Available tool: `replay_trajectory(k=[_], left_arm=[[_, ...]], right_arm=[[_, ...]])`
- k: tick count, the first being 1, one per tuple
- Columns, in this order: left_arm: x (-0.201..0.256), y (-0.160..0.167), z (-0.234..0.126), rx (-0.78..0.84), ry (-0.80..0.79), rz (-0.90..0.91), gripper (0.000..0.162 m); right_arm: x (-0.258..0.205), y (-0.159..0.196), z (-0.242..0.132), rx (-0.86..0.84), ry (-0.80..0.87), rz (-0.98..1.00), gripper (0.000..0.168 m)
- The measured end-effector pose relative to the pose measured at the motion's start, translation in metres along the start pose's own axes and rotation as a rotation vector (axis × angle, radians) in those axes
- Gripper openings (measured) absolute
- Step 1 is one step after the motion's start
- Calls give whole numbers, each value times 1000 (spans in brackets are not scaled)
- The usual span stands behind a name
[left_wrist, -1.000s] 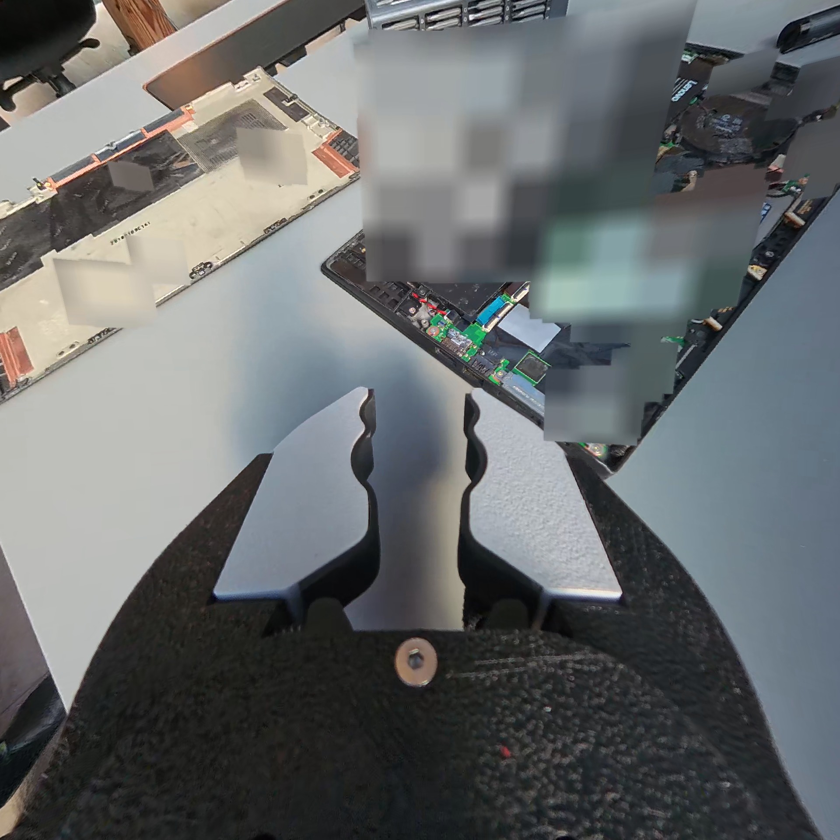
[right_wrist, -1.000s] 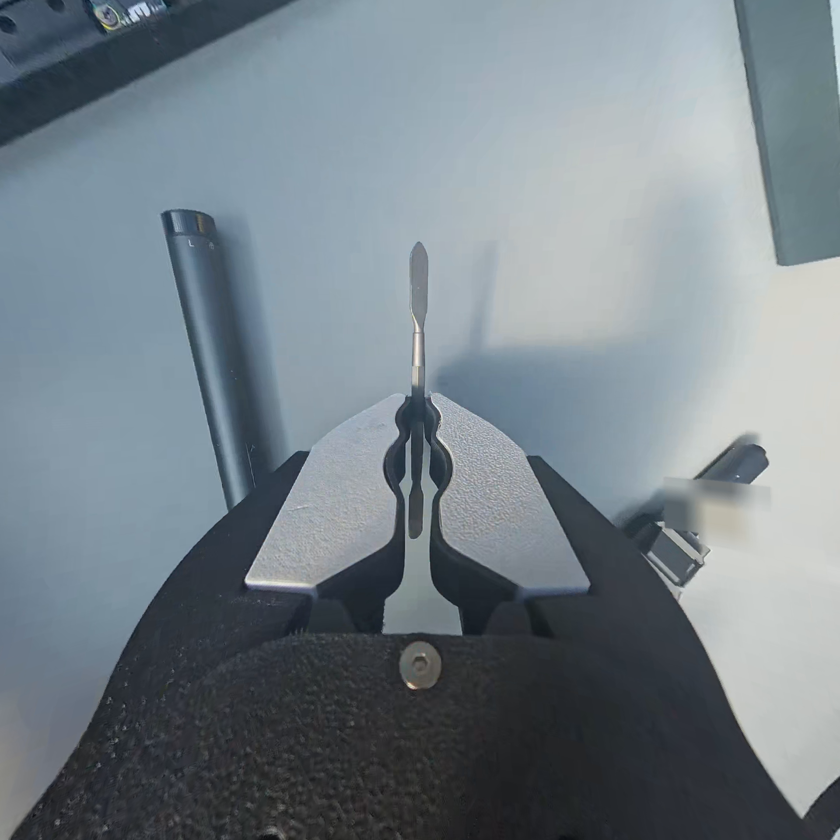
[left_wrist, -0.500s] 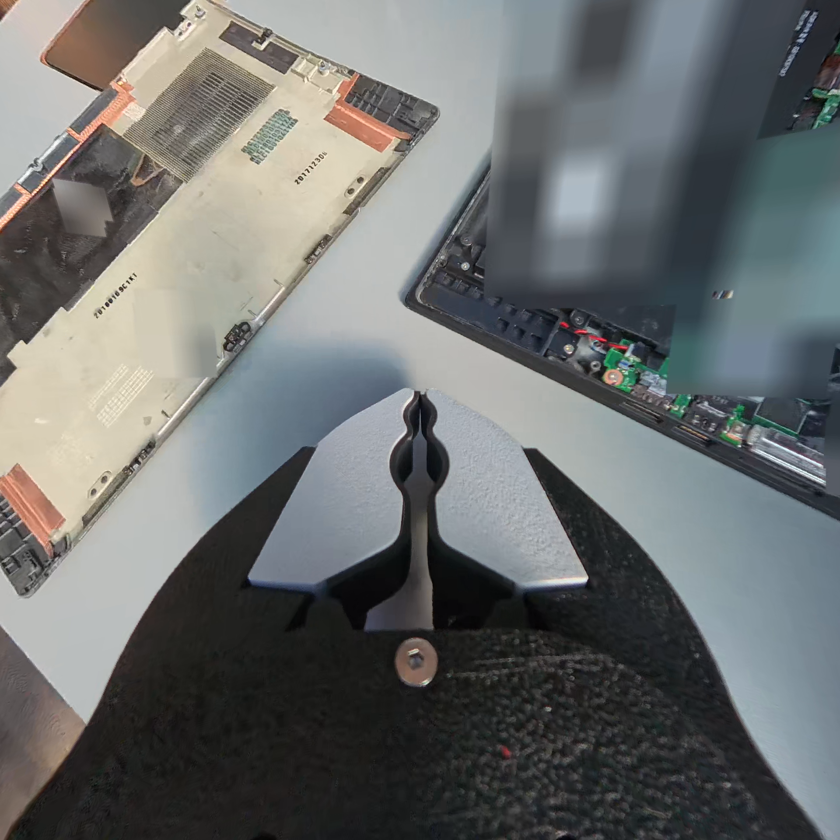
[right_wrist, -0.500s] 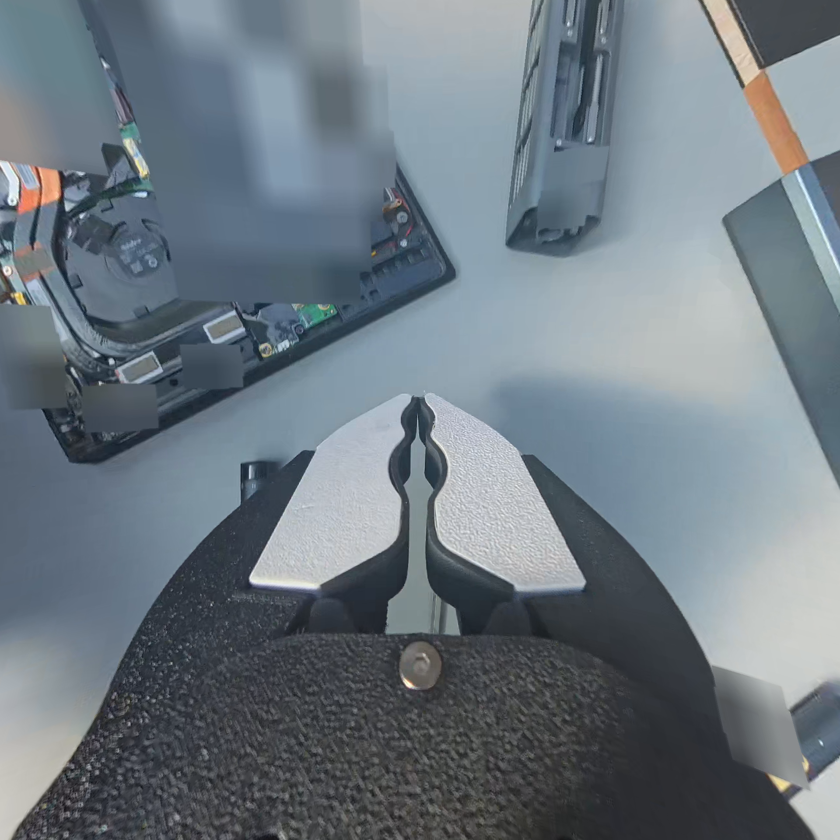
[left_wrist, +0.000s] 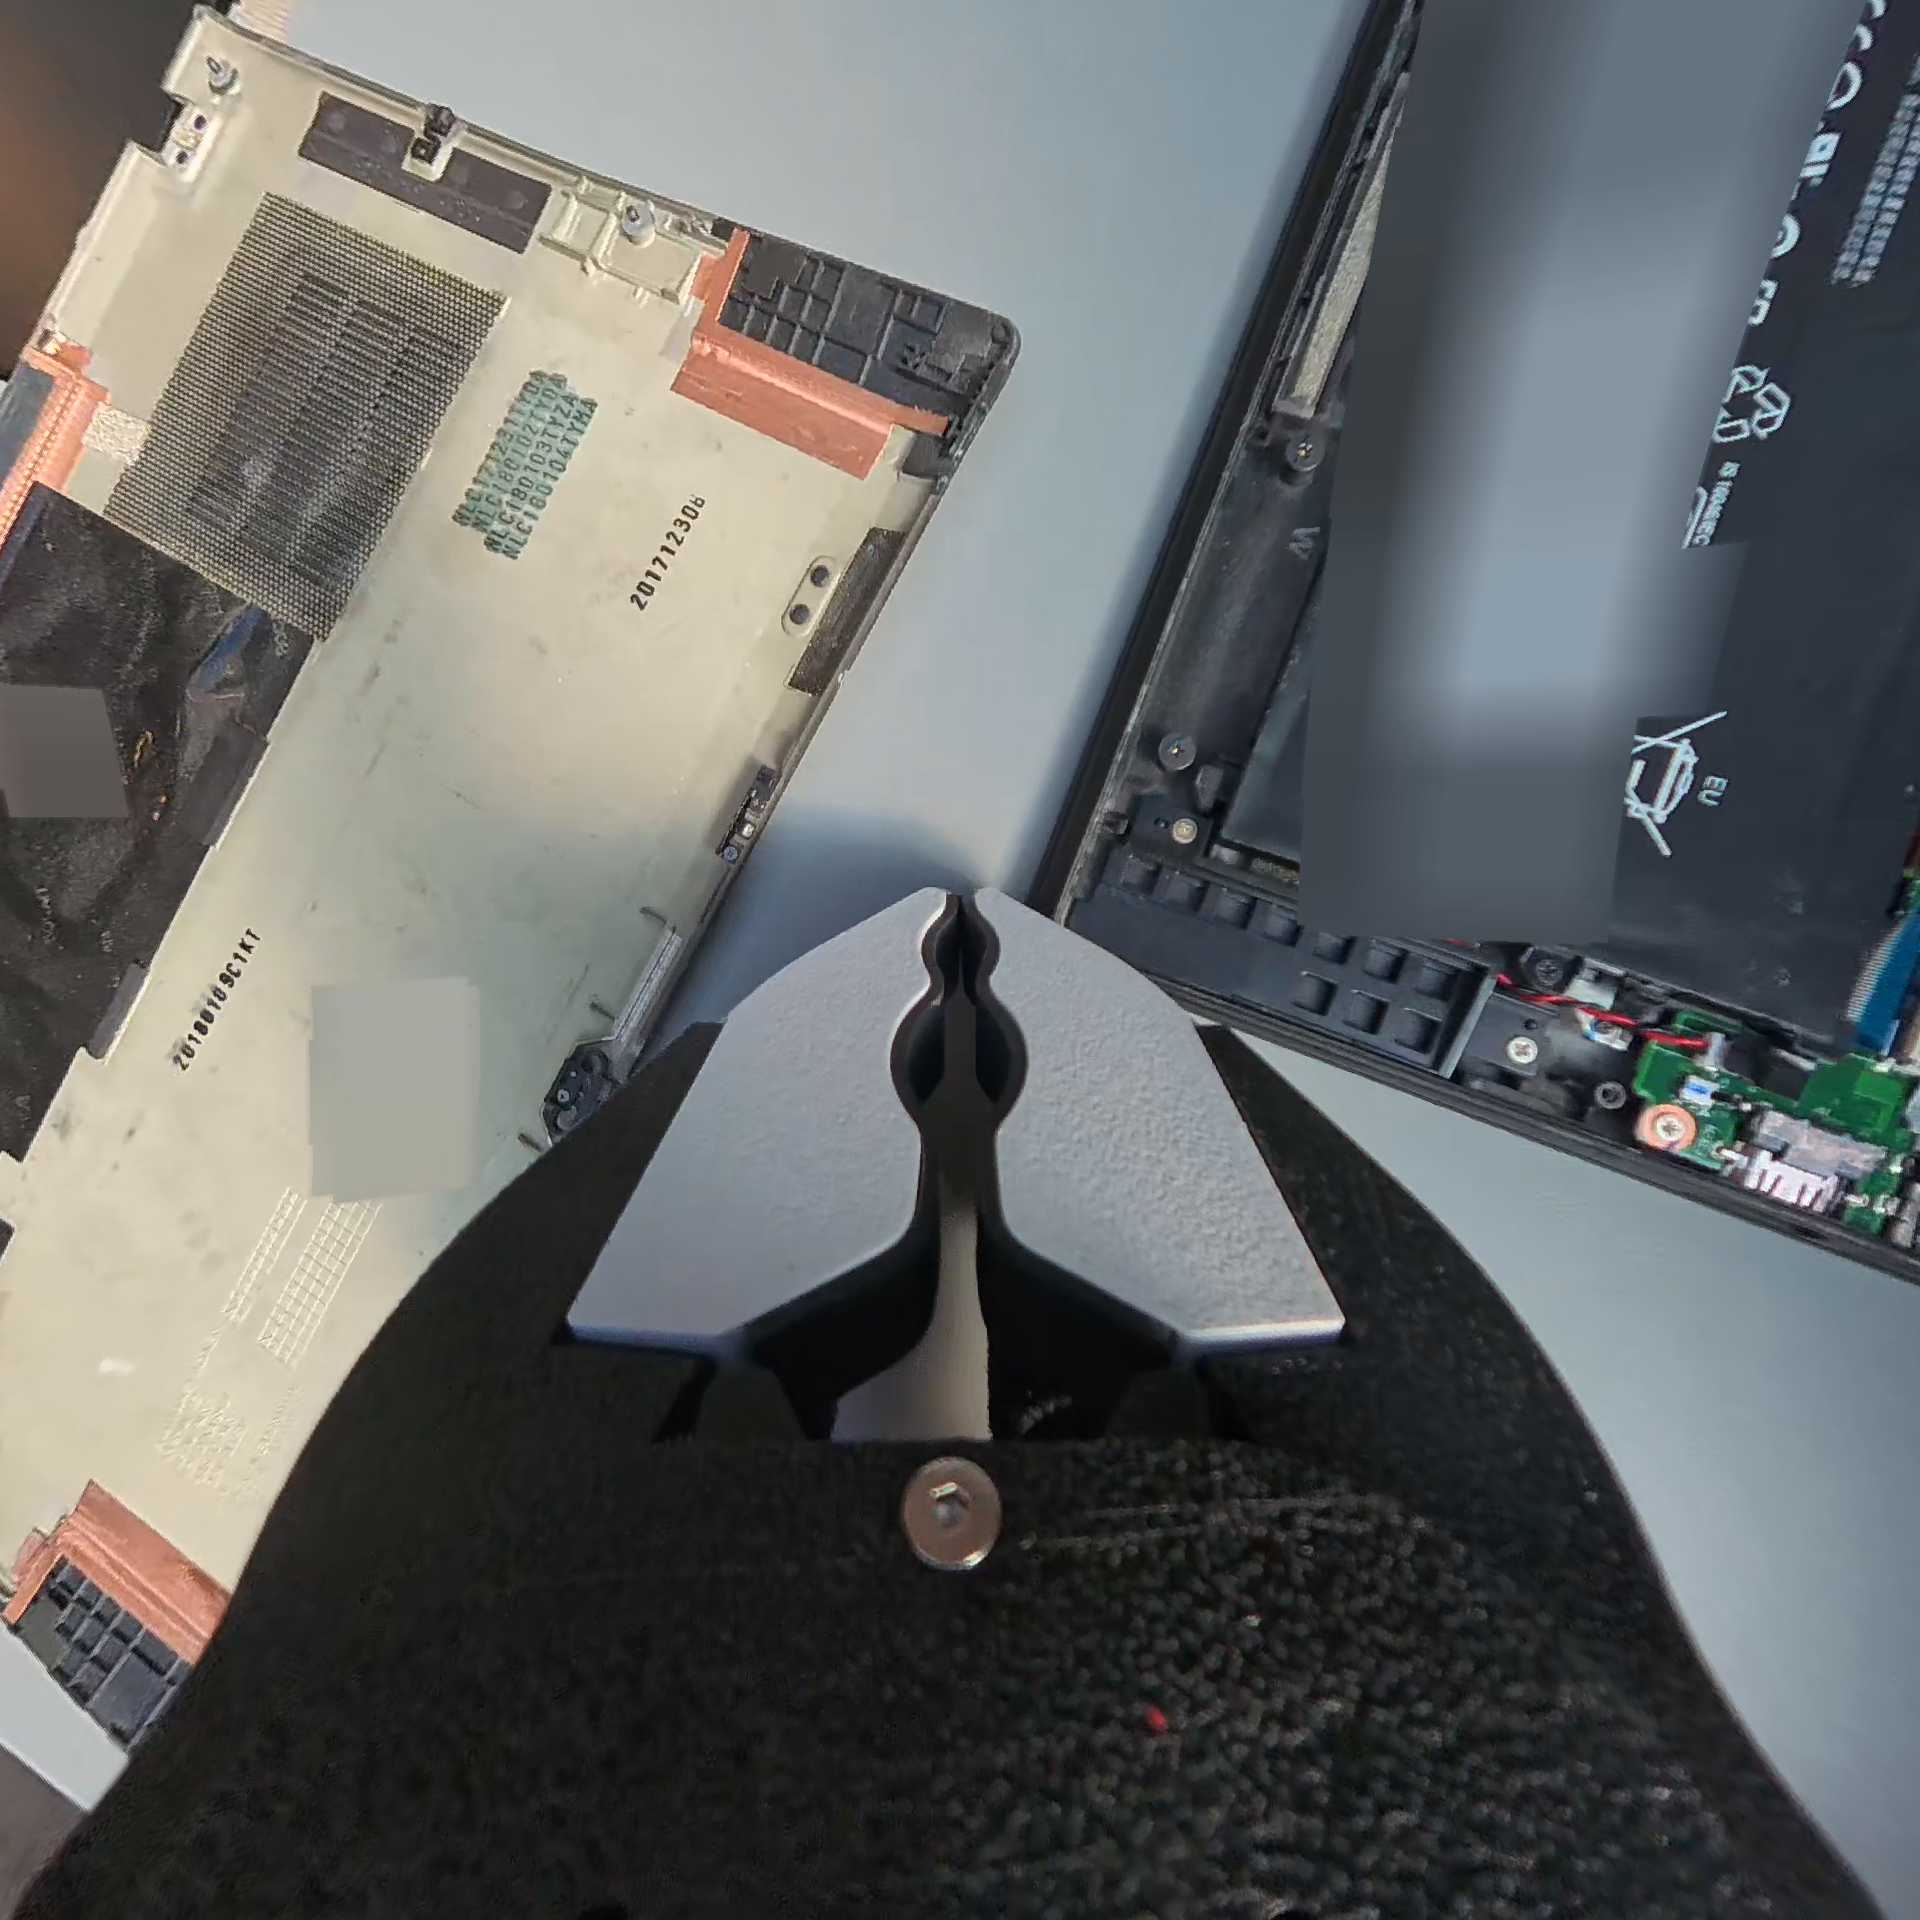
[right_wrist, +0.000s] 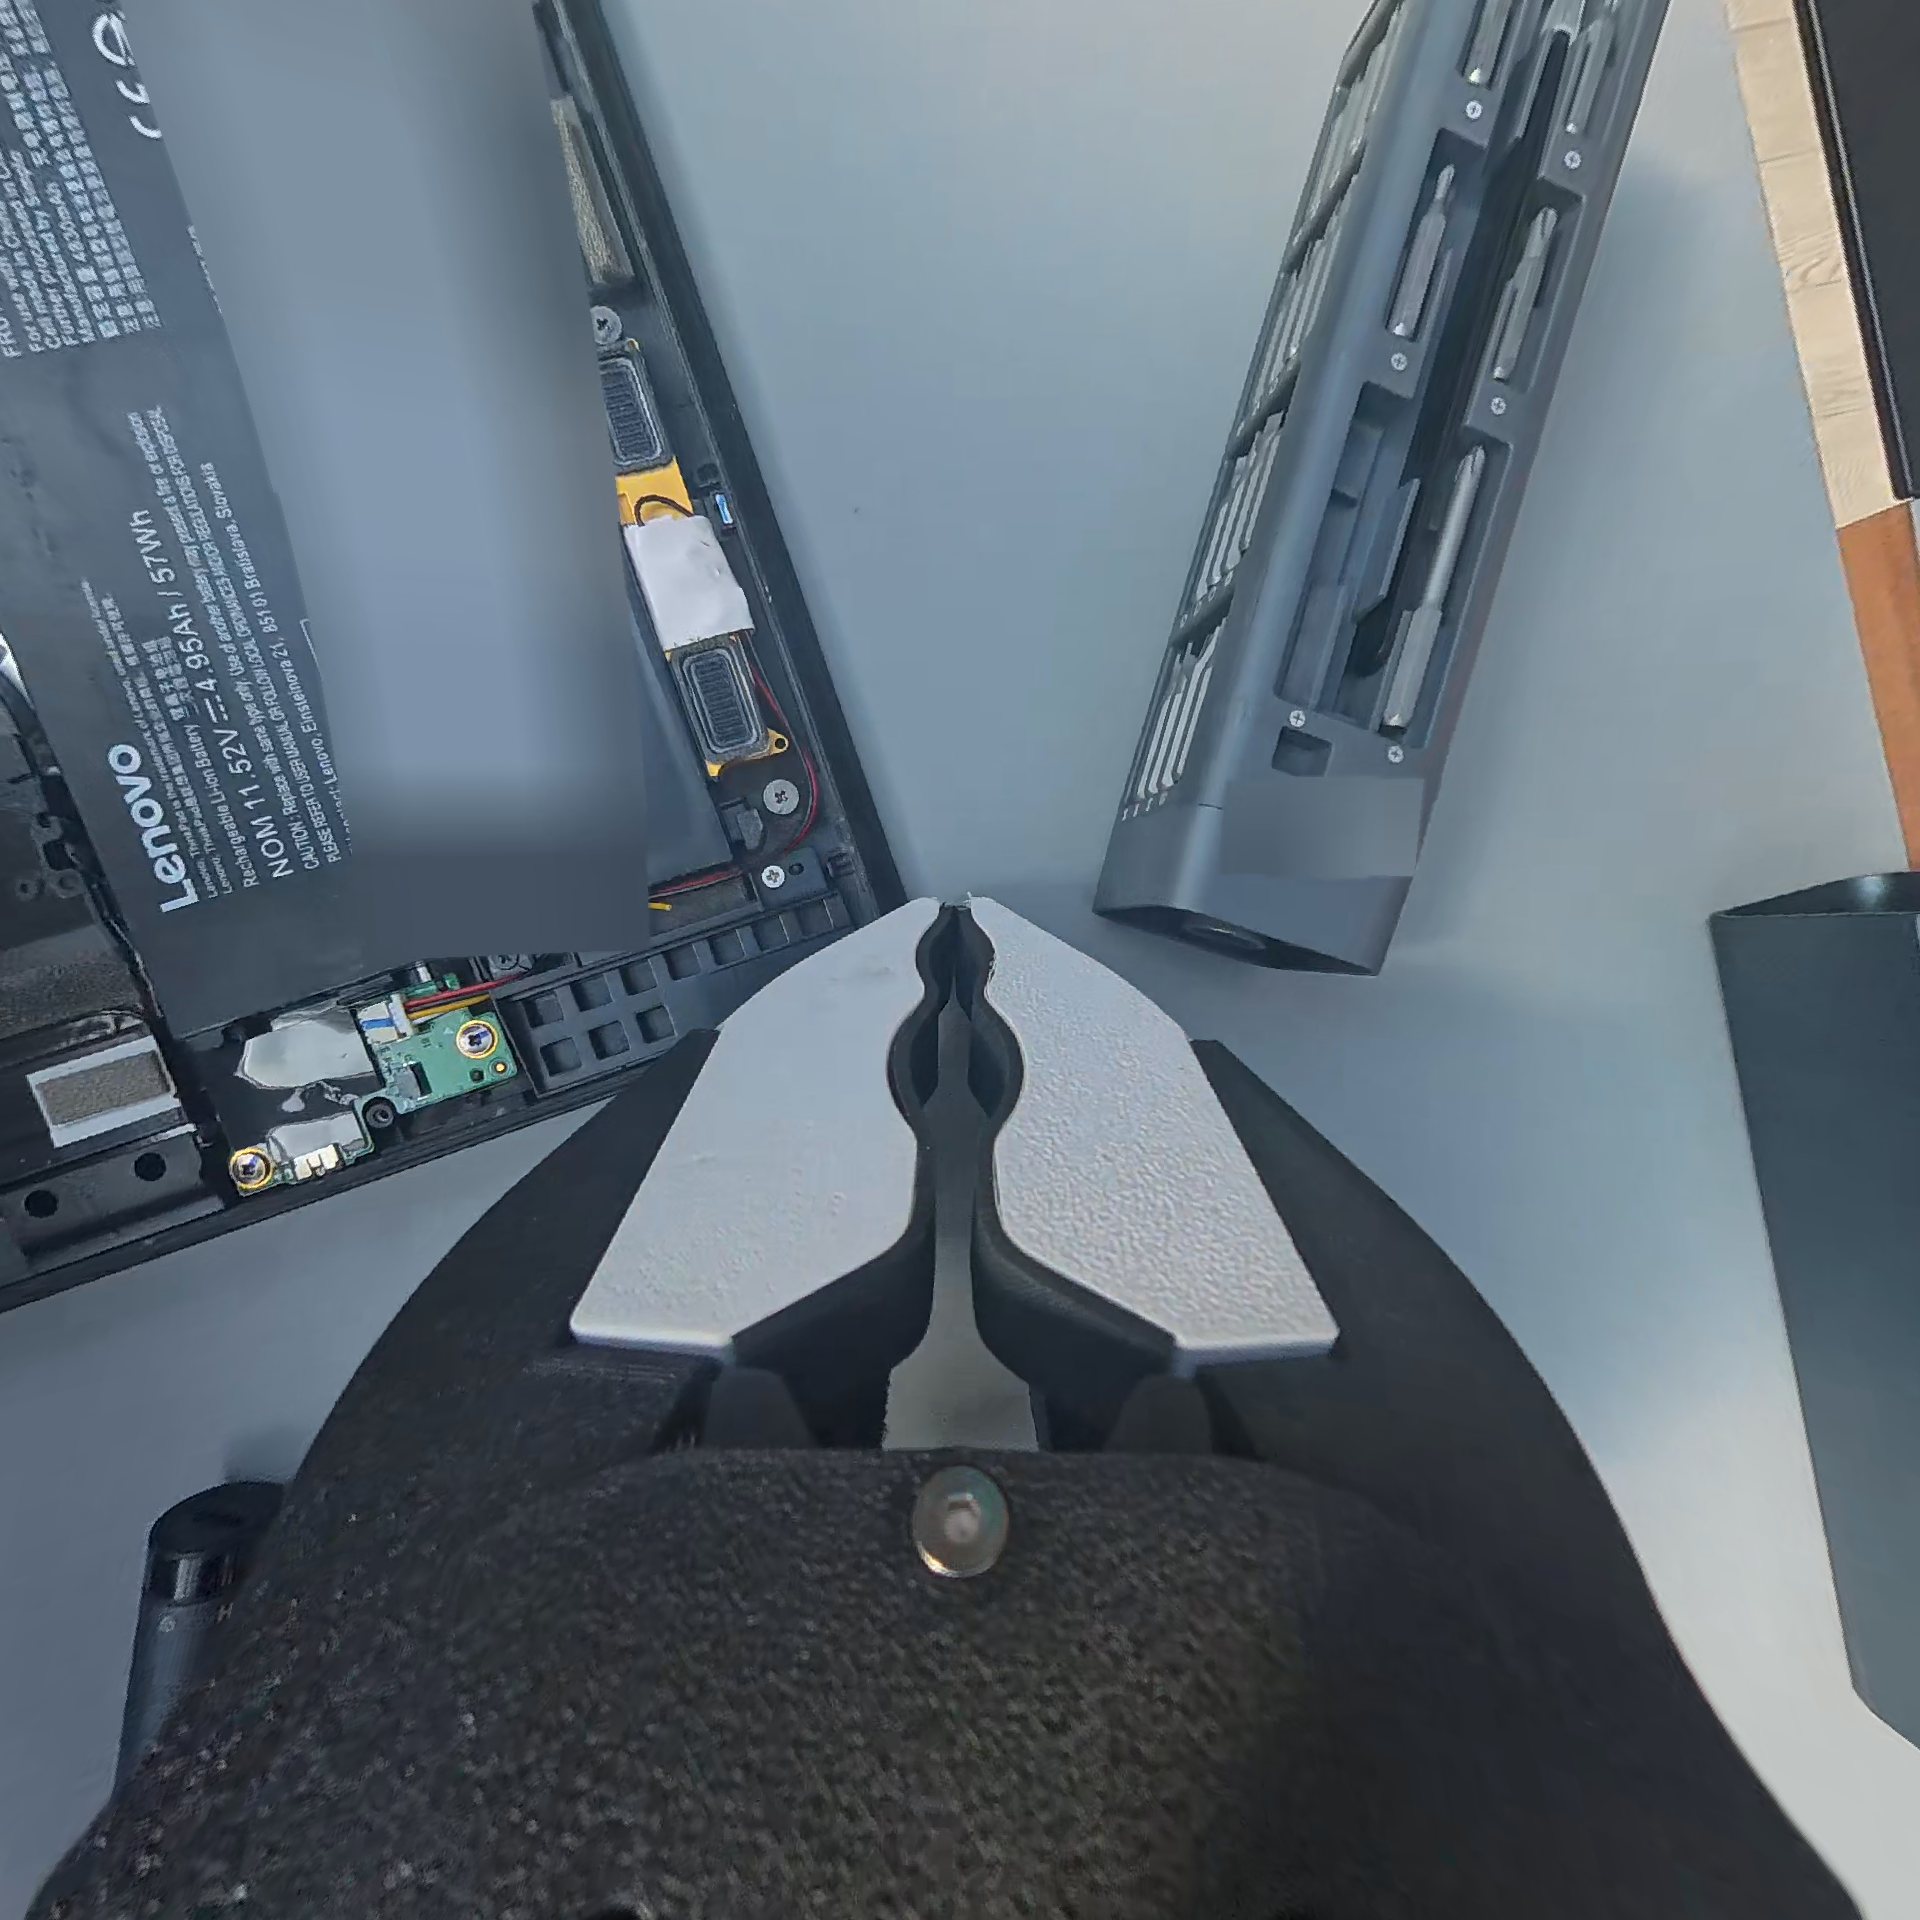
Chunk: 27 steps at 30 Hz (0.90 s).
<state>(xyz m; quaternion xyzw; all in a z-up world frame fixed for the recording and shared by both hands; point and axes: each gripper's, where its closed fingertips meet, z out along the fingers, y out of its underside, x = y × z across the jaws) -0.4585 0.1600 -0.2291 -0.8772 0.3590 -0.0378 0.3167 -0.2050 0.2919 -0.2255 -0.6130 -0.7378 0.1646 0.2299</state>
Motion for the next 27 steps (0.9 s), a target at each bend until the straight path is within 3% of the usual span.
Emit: replay_trajectory(k=[7,9,14,19,22,27], left_arm=[[4,-1,-4,-12,15,28,0],[9,-1,-5,-12,13,32,0],[16,2,-11,-5,25,22,0],[15,10,-9,-51,-43,36,0],[5,9,-5,-18,-86,4,0],[4,-2,4,18,-7,-8,0]], right_arm=[[-6,0,-4,-22,-61,-52,0],[-26,0,-5,-16,-185,-41,0],[-30,2,-10,-6,-72,-92,0],[-5,5,-39,77,22,-16,0],[0,6,-30,52,20,-47,0],[0,5,5,0,-73,-100,0]])
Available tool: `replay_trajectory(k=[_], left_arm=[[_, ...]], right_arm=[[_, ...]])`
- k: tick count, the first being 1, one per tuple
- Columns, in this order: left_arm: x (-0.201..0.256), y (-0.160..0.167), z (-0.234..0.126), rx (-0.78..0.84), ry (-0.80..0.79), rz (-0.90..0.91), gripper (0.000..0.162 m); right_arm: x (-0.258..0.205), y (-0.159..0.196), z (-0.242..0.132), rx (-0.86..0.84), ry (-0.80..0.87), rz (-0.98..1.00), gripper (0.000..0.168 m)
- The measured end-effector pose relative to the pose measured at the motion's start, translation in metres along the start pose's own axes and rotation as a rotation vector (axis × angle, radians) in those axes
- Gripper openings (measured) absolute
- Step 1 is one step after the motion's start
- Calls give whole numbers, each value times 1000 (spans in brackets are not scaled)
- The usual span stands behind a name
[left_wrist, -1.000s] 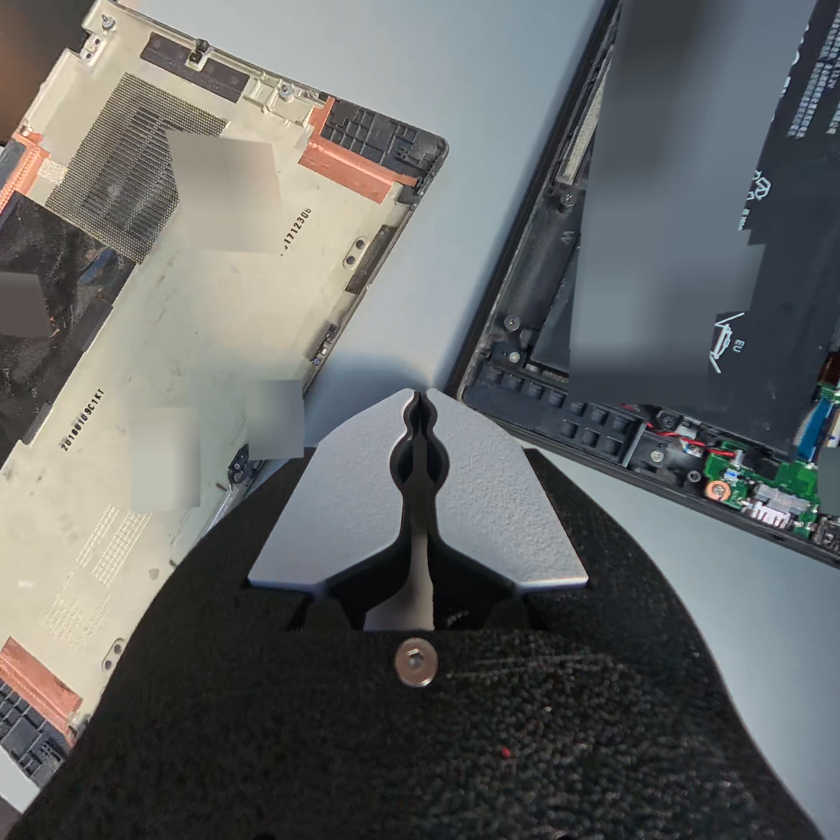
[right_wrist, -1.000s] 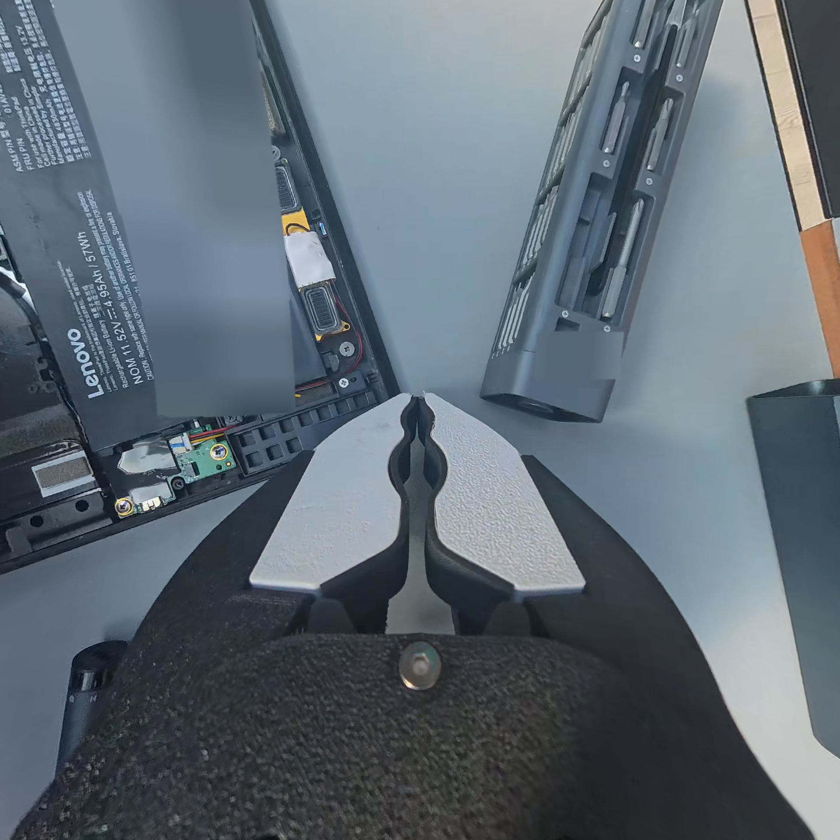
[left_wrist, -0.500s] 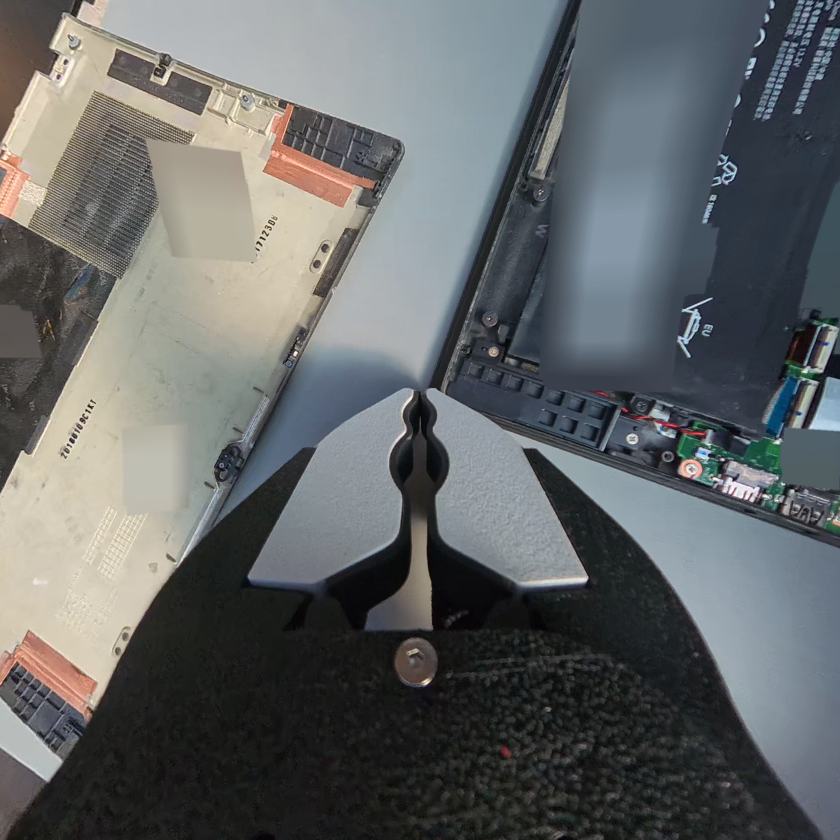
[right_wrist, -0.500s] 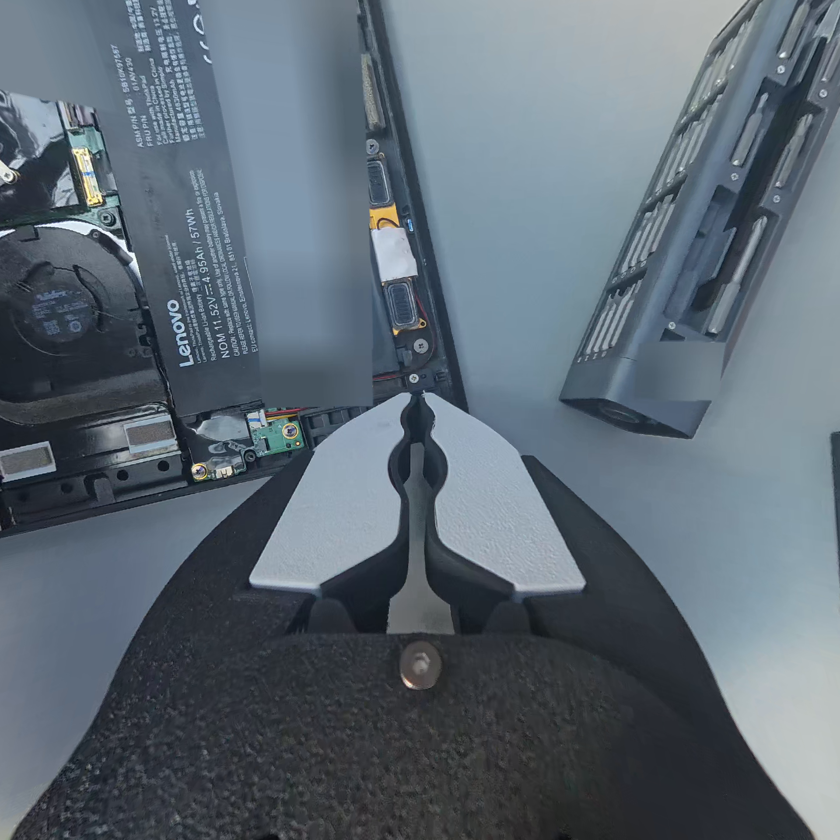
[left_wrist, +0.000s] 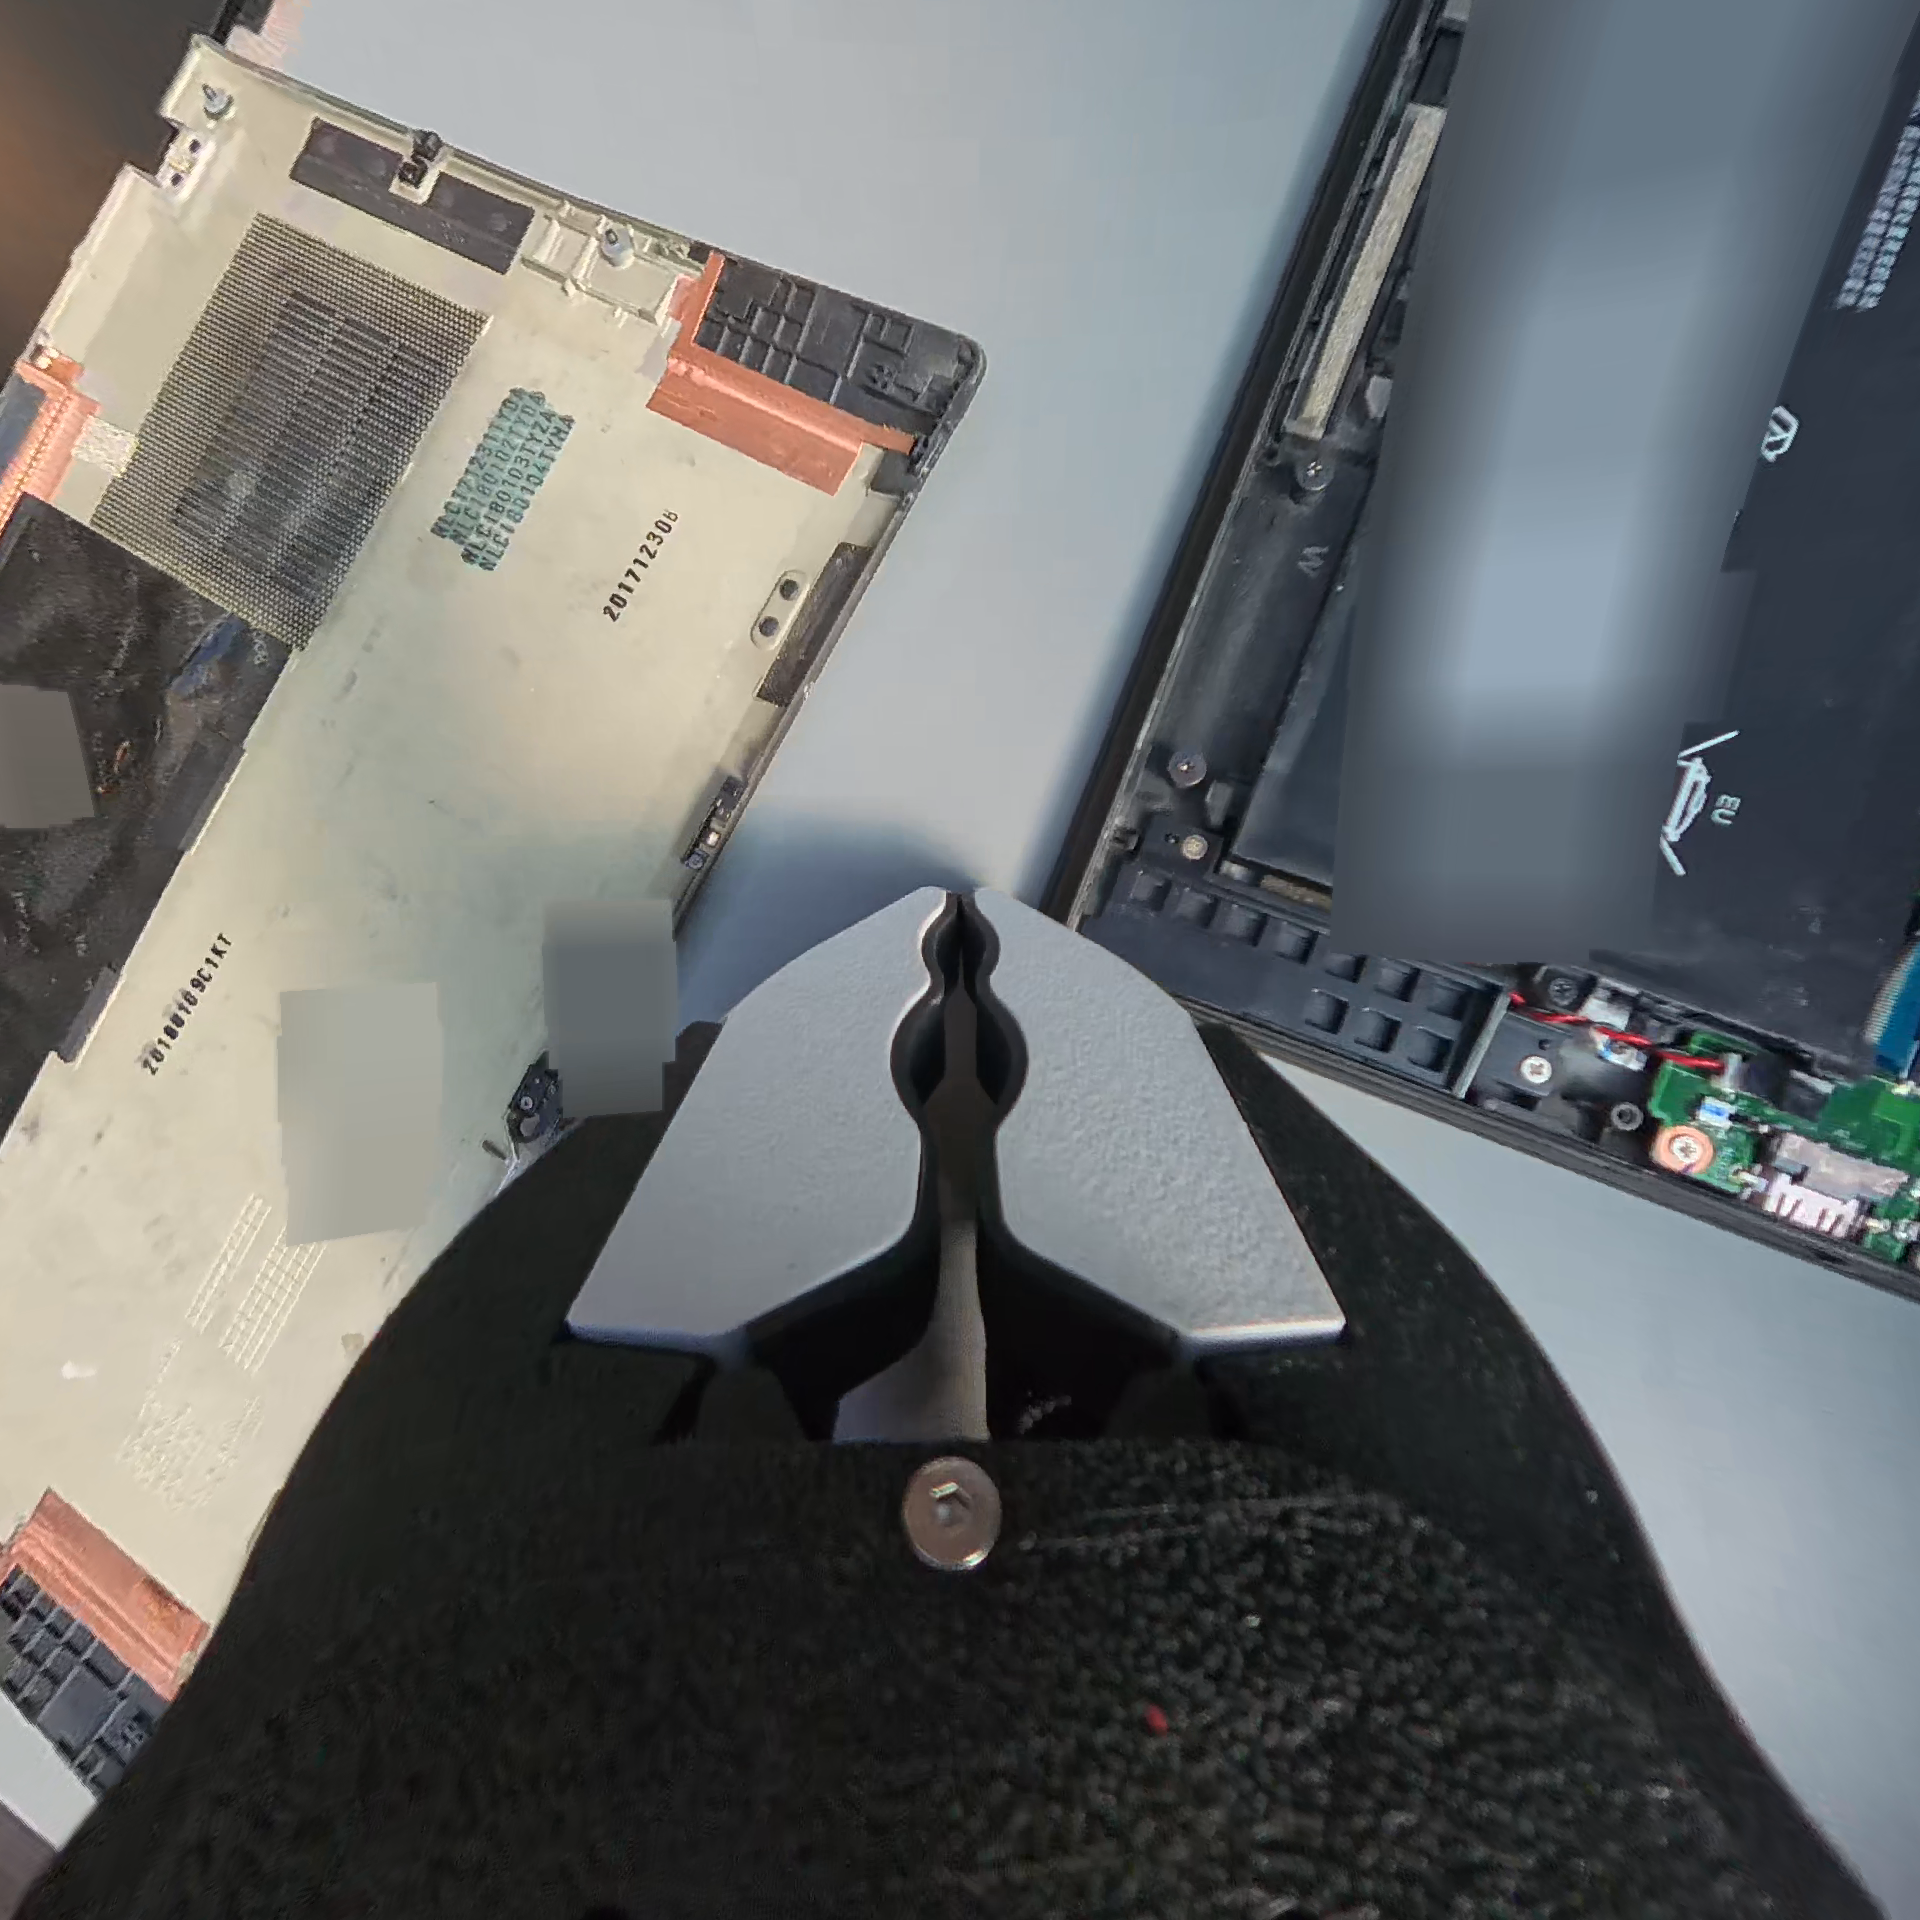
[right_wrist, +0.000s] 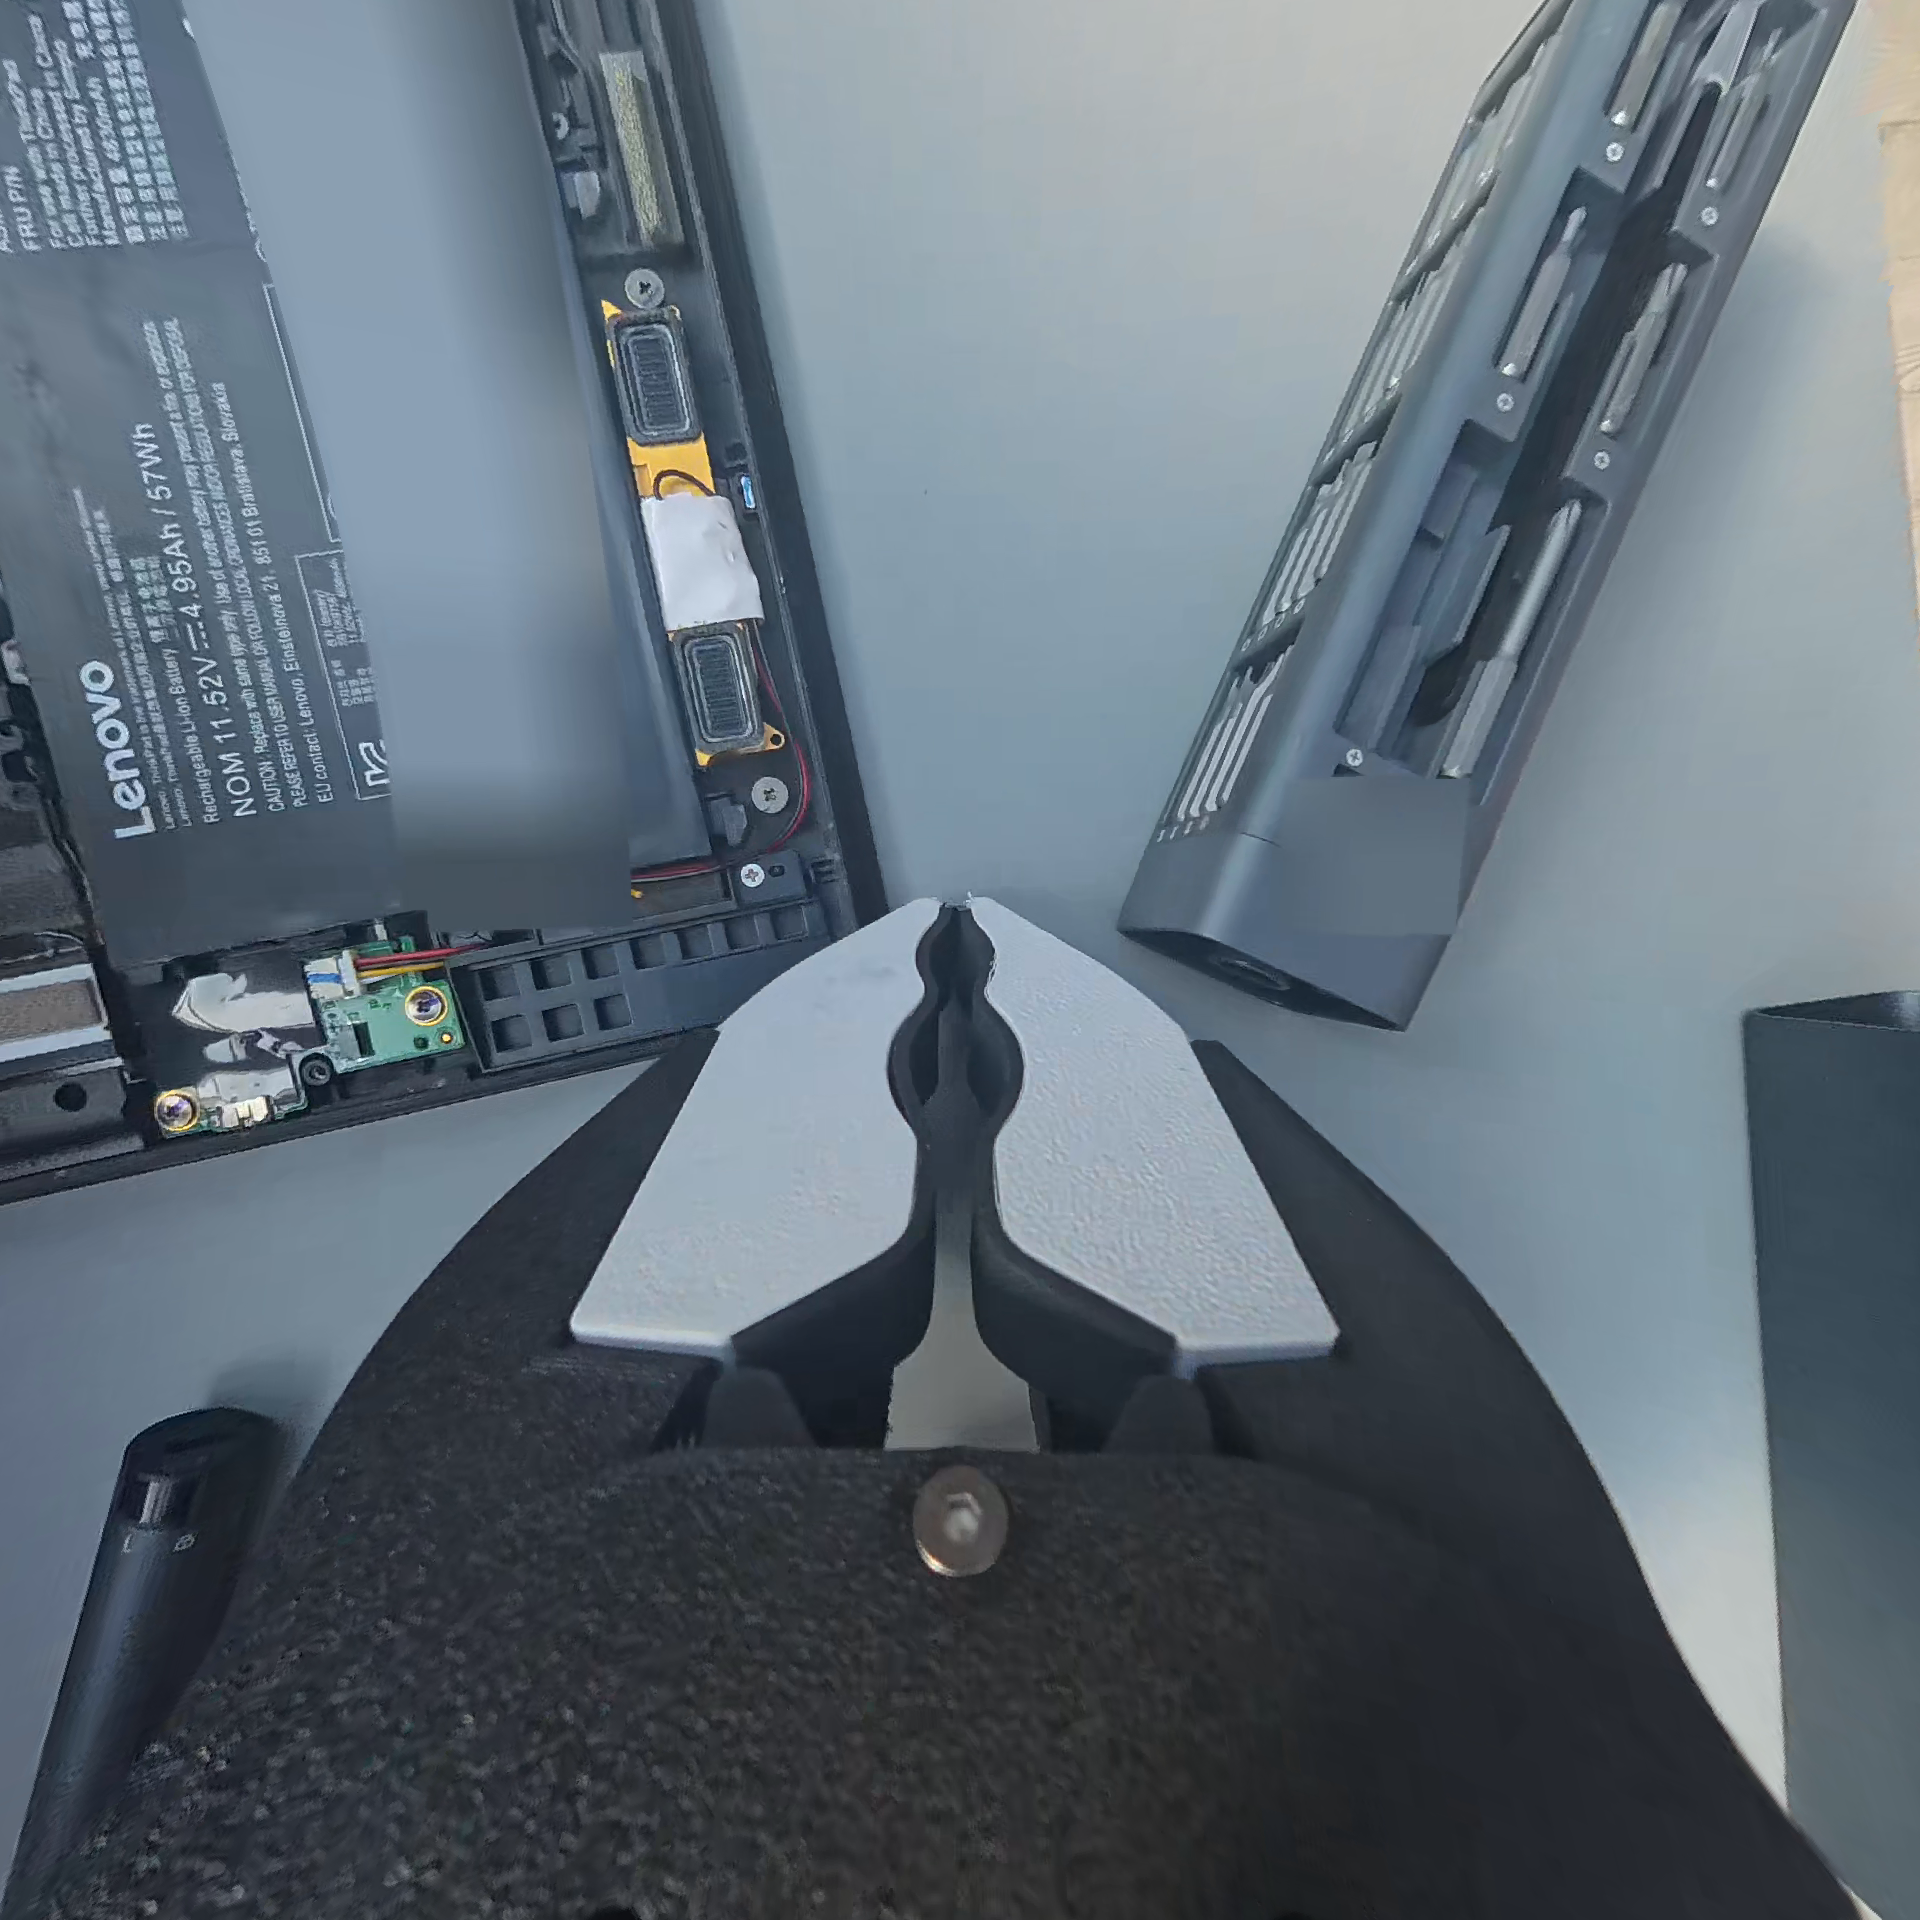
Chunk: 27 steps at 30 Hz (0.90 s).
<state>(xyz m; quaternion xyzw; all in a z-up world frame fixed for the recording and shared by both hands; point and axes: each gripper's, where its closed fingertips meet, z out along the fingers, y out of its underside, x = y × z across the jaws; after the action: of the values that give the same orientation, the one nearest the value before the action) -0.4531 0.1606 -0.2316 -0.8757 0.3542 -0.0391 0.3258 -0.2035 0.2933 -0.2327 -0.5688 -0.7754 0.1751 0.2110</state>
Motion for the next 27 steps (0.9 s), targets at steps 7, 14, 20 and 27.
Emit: replay_trajectory(k=[7,14,20,27], left_arm=[[12,-17,6,-44,39,107,0],[5,-1,2,-90,122,96,0],[31,-12,6,-113,252,126,0],[51,-13,2,-118,281,141,0]], right_arm=[[-2,5,-3,-85,-33,-114,0],[-8,10,-10,-99,-86,-118,0],[-31,12,-18,-141,-155,-167,0],[-55,20,-28,-168,-171,-181,0]])
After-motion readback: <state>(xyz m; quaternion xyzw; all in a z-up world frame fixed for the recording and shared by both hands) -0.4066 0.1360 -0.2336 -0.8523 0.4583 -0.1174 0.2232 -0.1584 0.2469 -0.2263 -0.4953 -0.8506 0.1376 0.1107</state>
